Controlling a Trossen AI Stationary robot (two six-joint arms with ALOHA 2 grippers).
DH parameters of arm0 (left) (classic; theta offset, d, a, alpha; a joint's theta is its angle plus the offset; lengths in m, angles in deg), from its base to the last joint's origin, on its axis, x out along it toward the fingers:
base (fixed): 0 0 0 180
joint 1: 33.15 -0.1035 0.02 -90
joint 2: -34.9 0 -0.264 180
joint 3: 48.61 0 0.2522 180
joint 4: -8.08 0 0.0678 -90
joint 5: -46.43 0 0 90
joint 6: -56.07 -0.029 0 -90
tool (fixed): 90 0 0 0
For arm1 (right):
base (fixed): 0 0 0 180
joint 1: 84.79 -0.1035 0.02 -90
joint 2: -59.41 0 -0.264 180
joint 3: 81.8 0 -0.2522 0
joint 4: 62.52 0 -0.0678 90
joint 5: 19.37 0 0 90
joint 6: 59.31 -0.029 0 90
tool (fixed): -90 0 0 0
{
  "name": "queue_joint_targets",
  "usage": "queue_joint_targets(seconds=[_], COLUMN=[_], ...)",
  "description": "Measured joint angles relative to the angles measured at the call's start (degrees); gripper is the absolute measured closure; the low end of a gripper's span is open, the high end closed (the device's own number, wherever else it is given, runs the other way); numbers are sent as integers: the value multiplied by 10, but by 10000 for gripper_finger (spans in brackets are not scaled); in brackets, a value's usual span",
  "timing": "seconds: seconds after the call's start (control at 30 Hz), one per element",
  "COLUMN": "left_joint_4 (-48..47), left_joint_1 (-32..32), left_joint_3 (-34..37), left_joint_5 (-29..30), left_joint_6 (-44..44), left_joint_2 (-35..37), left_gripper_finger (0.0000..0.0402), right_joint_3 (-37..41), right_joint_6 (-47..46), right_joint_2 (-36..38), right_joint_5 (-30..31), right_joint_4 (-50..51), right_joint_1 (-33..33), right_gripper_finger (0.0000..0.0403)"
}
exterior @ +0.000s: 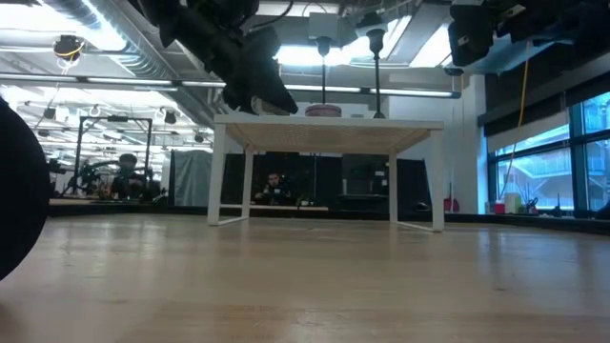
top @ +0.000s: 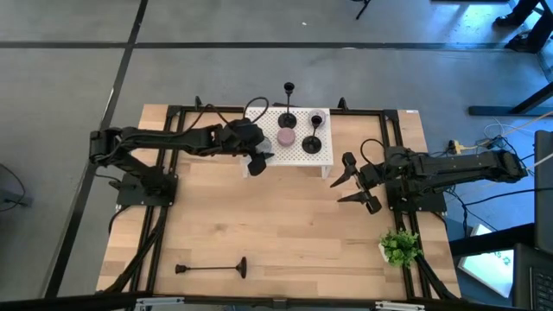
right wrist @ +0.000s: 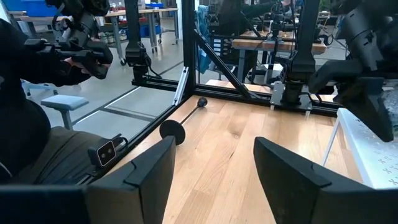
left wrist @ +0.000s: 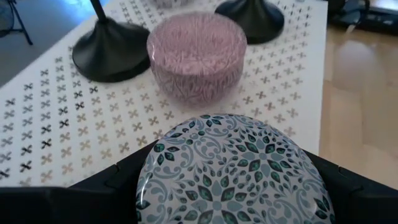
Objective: Pick & Place candle stick holders
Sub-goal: Put the gray scented candle on the shelf
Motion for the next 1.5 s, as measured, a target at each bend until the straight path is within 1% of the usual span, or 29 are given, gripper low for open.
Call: queue_joint_targets(seconds=[0.4, 0.63, 0.9, 1.5], left_joint_4=[20, 17, 15, 10], left_joint_1=[-13, -13, -5, -2], left_joint_3=[0, 0, 0, 0], left_joint_5=[-9, -6, 34, 21], left_joint_6=[0, 0, -5, -4], left_joint_2=[-25, -22, -22, -22], left_gripper_finger=[118, 95, 98, 95], right_joint_3=[0, 0, 0, 0], right_joint_6=[0, 0, 0, -6], right_joint_2=[0, 0, 0, 0], right_joint_5=[-2, -2, -1, -1], right_joint_4=[0, 1, 3, 4], right_joint_1=[0, 0, 0, 0], right_gripper_finger=[183, 183, 183, 183])
